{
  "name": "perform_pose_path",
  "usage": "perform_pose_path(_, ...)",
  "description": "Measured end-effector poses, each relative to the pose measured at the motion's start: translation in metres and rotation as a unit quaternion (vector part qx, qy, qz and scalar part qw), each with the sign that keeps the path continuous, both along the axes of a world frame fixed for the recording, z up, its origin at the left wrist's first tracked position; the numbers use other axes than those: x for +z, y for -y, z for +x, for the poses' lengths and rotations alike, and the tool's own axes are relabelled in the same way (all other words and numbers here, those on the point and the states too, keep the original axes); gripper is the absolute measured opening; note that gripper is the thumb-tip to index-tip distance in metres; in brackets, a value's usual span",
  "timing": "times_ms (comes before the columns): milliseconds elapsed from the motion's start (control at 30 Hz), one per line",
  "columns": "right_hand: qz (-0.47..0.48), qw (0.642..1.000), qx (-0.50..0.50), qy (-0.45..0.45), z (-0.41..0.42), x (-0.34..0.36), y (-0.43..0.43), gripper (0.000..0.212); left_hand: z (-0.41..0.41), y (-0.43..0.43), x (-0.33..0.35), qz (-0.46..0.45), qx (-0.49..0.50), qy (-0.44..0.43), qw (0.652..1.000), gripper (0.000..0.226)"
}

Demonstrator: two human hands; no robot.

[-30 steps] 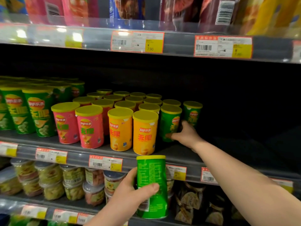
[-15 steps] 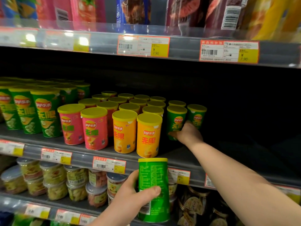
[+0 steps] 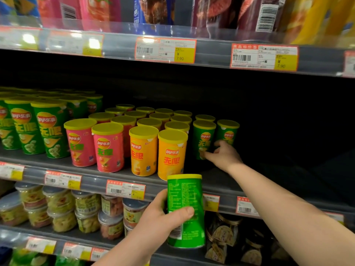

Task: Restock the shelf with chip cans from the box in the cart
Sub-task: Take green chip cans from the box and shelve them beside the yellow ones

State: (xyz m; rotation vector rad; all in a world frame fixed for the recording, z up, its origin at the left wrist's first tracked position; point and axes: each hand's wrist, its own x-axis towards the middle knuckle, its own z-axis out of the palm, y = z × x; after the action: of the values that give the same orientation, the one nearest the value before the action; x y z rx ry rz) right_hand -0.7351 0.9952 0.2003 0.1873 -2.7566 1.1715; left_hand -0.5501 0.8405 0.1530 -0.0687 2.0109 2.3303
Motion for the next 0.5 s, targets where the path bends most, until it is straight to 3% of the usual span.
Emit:
perform_pose_path(100, -0.055, 0.993, 0.101, 0.028, 0.018, 0.004, -0.012, 0.039, -0.004, -0.013, 0.013, 0.003, 0.001, -0.023, 1.000, 0.060)
perform_pose_path(200, -0.096, 0.973, 0.194, 0.074, 0.043, 0.012, -0.026, 0.012, -0.012, -0.024, 0.027, 0.006, 0.014, -0.049, 0.999, 0.068)
perform_pose_path(267, -0.156, 0.949, 0.241, 0.128, 0.055, 0.015, -0.038, 0.019, -0.019, -0.031, 0.034, 0.011, 0.023, -0.071, 0.997, 0.070)
perform_pose_path(367, -0.196, 0.912, 0.298, 0.203, 0.064, 0.017, -0.055, 0.061, -0.031, -0.041, 0.043, 0.012, 0.036, -0.103, 0.994, 0.059)
perform_pose_path(500, -0.205, 0.909, 0.310, 0.191, 0.068, 0.018, -0.067, 0.052, -0.050, -0.052, 0.046, -0.059, 0.045, -0.133, 0.988, 0.055)
